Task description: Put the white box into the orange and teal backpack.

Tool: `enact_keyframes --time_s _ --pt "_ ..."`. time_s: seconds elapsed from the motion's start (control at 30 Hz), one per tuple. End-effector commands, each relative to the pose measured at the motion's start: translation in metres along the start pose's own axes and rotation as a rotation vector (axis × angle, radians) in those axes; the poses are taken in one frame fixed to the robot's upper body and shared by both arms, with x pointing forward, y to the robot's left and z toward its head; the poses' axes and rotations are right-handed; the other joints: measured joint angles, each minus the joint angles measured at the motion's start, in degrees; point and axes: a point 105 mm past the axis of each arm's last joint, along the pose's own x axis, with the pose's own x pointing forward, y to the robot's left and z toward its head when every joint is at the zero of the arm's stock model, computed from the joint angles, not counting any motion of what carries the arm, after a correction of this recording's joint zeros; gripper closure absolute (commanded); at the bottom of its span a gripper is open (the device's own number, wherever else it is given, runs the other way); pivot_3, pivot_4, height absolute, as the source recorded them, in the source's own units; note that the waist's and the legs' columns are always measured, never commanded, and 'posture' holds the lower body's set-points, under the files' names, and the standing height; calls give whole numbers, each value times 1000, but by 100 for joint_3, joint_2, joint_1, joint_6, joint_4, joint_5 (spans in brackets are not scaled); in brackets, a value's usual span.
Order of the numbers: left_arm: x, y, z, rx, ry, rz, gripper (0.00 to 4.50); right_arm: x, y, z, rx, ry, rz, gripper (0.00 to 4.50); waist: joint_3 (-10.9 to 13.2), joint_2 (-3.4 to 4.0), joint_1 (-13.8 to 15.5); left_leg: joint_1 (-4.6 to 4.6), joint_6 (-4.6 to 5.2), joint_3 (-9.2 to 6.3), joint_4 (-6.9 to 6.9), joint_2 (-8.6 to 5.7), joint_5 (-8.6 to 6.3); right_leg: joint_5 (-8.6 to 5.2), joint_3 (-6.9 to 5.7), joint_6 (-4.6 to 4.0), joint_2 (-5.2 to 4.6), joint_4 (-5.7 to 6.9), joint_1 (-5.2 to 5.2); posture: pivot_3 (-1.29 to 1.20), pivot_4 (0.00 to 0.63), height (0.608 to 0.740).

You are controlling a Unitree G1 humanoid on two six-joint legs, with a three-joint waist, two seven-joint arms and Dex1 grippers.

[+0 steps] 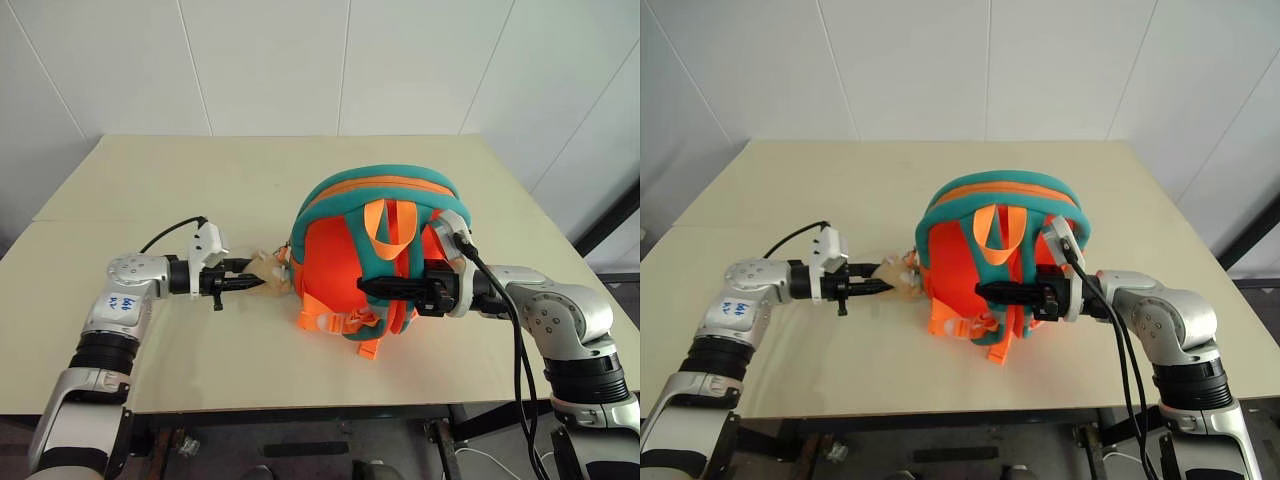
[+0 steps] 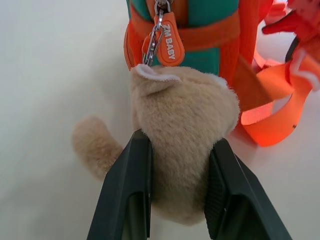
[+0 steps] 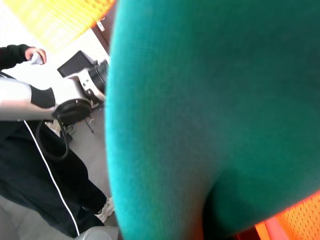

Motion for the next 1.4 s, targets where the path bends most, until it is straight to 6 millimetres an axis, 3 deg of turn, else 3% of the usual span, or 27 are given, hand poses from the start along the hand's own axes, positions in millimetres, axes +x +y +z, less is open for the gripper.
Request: enact_keyframes --time_s 0.03,0.2,0.3,0.43,0.57,0.67,0.87,1.03,1.17,1.4 --pt "5 -5 -17 17 56 -20 3247 -1 0 -1 -105 2 -47 4500 0 0 1 -1 0 0 1 0 0 0 0 0 0 0 0 0 150 740" --pt "-8 -13 -5 32 24 -29 3247 -11 -4 -6 -226 9 -157 4500 -1 -1 -11 -1 0 0 -7 0 0 1 1 1 0 -5 0 0 150 740" --pt "-28 -17 6 30 12 -7 2605 -23 -4 0 -304 -18 -227 3546 -1 -1 -21 -1 0 1 -8 0 -1 1 3 1 0 -6 0 0 150 740" --pt "-56 -25 15 31 35 18 1353 -35 4 7 -457 -10 -303 2201 -1 -1 -21 0 0 1 -11 2 -1 1 4 1 0 -6 -3 0 150 740" --pt "-75 -29 20 6 45 53 142 -49 10 2 -436 17 -332 911 -1 -1 -5 1 0 1 -11 2 -1 0 4 -1 0 -7 -1 0 150 740" --pt "-76 -34 25 -6 38 67 0 -69 6 -5 -400 43 -378 47 -1 -2 15 3 2 1 -9 1 -2 3 3 -5 -3 -15 6 0 150 740" --pt "-80 -44 32 -63 8 94 0 -106 -16 -29 -474 210 -478 47 -2 -3 -15 6 5 2 -8 1 -3 9 5 -7 -3 -22 11 0 150 740" --pt "-77 -53 37 -47 -14 98 0 -126 -37 -23 -472 184 -563 47 -2 -3 -72 15 2 9 -13 2 -1 9 10 -7 -1 -19 10 0 150 740" --pt "-74 -70 33 -42 17 51 0 -134 -46 -24 -475 197 -585 47 -2 -3 -91 17 2 16 -13 1 -1 12 21 -6 -1 -21 10 0 150 740" --pt "-80 -71 28 -61 26 99 0 -133 -56 -15 -482 229 -563 47 -2 -3 -137 18 2 20 -13 1 -1 13 26 -5 -1 -21 9 0 150 740"
